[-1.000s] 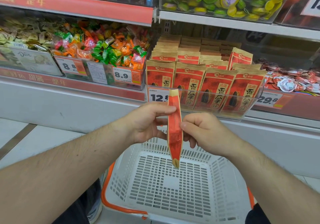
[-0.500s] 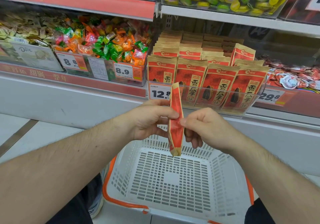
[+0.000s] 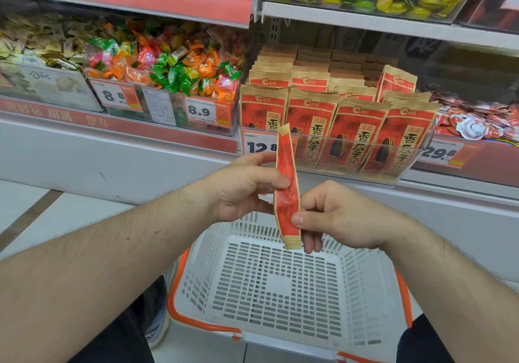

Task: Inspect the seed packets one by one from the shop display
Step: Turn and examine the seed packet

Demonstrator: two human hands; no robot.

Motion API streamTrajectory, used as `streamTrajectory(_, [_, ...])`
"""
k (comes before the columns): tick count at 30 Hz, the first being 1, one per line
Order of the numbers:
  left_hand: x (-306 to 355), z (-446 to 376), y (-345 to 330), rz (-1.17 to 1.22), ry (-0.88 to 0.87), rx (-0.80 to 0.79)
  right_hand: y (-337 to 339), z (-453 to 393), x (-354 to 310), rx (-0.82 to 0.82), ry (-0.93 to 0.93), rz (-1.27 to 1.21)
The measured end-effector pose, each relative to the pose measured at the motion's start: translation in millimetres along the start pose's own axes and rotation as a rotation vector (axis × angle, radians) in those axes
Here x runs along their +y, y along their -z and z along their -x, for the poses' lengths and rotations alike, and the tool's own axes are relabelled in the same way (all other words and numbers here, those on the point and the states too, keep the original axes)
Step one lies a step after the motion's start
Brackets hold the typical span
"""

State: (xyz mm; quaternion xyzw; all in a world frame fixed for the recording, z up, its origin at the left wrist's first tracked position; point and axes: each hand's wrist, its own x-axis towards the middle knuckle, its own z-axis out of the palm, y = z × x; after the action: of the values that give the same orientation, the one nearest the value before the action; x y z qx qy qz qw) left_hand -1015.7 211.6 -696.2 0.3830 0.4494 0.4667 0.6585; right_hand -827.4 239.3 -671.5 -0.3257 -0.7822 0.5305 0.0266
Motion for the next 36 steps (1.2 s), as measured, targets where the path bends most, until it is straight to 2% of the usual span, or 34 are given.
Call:
streamTrajectory(6, [-1.8, -1.4, 3.3, 0.005, -0.018, -0.036, -1.2, 0.3, -2.0, 0.028, 0.008, 0.023])
streamTrajectory(12, [-5.3, 5.4, 8.2, -0.163, 0.048, -0.308, -2.1, -0.5, -3.9, 0.08, -0.007, 0.019])
streamTrajectory(19, [-10.8, 0.0, 14.4, -0.151, 0.03, -0.42, -3.5, 0.0, -4.5, 0.061, 0.001, -0.006])
streamTrajectory(25, [-9.4, 0.7, 12.8, -0.142, 0.023, -0.407, -2.2, 0.6, -5.2, 0.094, 0.005, 0.021])
streamTrajectory(30, [-8.9, 2.5, 7.8, -0.119, 0.036, -0.309, -6.6, -3.6, -4.7, 0.182, -0.028, 0.137])
streamTrajectory(34, [-9.7, 0.8, -5.7, -0.023, 0.083, -0.115, -15.7, -7.5, -1.5, 0.261, 0.012, 0.345])
streamTrajectory(36, [-10.5, -1.2, -10.3, -0.009, 0.075, -0.03, -19.6, -10.7, -0.9, 0.268, 0.016, 0.373])
